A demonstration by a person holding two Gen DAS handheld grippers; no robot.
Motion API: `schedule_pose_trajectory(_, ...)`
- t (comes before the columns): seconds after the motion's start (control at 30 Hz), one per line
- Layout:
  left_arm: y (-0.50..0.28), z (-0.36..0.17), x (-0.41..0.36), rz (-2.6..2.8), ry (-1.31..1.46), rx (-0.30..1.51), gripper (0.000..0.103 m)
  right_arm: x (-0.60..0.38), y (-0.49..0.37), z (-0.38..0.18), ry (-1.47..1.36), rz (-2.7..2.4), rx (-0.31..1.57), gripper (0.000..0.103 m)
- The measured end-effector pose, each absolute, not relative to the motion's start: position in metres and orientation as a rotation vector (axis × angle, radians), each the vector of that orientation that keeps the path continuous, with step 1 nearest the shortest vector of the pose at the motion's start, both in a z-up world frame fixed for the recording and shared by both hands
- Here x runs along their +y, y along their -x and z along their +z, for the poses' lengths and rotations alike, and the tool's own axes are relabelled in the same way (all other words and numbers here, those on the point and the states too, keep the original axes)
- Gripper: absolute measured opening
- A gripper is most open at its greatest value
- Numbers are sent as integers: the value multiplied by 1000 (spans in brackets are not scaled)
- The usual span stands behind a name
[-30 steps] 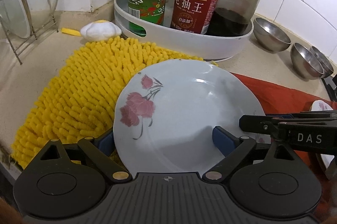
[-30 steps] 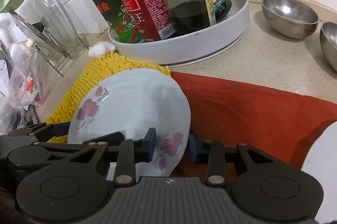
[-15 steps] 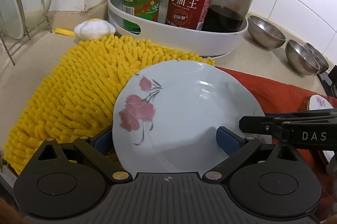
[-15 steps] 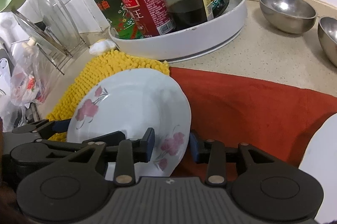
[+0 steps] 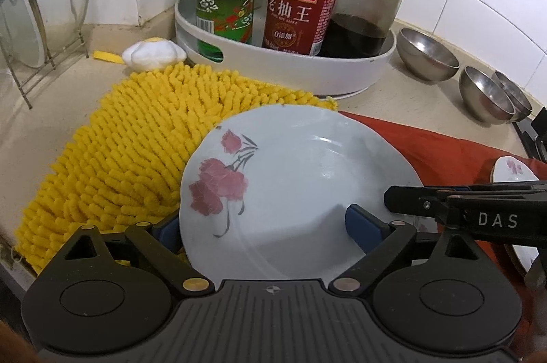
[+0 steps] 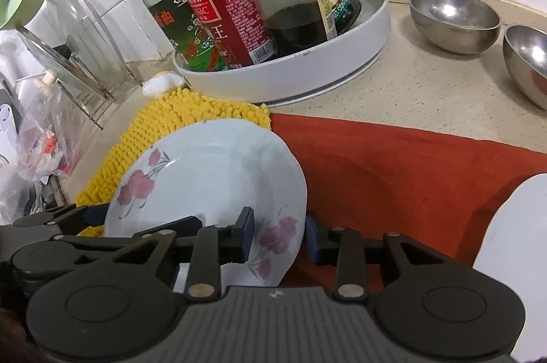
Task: Organize plates and bowls
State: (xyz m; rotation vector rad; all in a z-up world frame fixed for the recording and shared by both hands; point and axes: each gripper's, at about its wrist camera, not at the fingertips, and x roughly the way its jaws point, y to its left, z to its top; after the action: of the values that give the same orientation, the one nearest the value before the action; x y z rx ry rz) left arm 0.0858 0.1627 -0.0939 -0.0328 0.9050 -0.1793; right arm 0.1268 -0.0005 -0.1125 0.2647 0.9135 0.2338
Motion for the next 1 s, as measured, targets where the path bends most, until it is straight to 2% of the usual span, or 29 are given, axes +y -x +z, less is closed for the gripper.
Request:
schedule_pose_trajectory(0.53,-87,-98,148,-207,0,910,96,-15,-118,-112,-292,208,913,30)
schedule_pose_trajectory(1.0,-88,-111,153,-224,-14,856,103,-11,-119,-115,-230,196,915,27)
